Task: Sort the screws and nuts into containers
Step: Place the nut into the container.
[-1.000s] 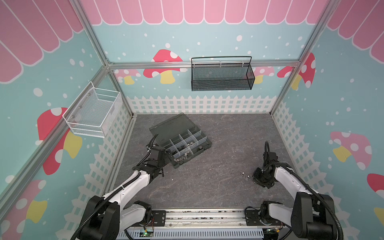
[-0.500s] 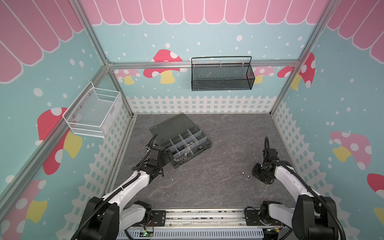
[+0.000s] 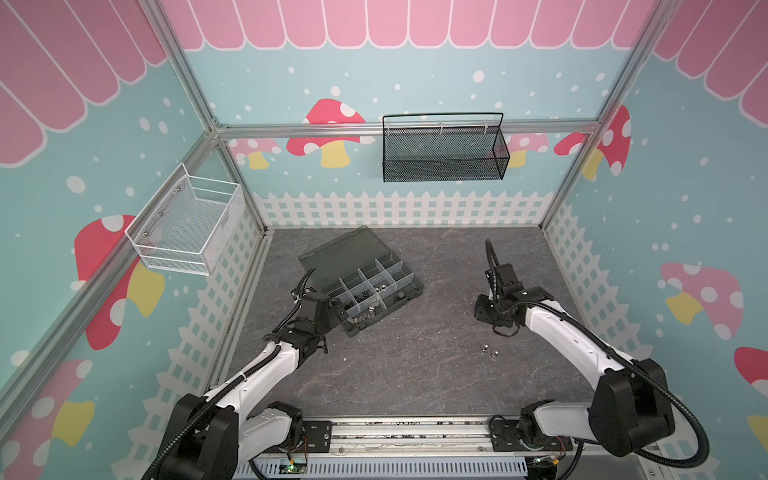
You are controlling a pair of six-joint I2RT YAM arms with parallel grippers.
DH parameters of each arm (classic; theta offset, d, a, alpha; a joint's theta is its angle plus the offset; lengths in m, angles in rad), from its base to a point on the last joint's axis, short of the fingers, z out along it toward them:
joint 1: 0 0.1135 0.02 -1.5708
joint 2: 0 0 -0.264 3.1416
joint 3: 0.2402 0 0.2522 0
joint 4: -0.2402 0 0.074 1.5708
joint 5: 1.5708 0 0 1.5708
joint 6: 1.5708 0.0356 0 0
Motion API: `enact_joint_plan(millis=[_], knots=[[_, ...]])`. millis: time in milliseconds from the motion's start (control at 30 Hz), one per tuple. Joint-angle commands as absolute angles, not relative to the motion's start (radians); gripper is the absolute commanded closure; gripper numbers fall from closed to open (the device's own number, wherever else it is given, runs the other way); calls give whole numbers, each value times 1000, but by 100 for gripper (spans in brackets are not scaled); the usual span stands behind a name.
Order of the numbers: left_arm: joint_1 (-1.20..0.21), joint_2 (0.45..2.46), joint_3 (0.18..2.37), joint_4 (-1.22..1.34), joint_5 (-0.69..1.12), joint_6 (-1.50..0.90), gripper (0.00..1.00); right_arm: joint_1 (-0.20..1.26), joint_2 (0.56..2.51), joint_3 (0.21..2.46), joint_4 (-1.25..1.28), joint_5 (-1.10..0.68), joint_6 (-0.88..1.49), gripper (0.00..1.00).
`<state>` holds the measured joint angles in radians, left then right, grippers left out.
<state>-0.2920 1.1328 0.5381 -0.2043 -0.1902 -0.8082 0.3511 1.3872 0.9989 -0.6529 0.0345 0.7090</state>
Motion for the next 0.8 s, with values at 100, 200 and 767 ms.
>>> enact_joint_plan(millis=[100, 200, 767], knots=[[-286, 1121, 539, -211, -204, -819, 0, 508, 1599, 1255, -562, 82, 620, 93], [-285, 1110, 536, -213, -206, -829, 0, 580, 1730, 1409, -555, 74, 565, 93], [-280, 1056, 517, -235, -224, -842, 0, 742, 2272, 2043, -633, 53, 389, 93]])
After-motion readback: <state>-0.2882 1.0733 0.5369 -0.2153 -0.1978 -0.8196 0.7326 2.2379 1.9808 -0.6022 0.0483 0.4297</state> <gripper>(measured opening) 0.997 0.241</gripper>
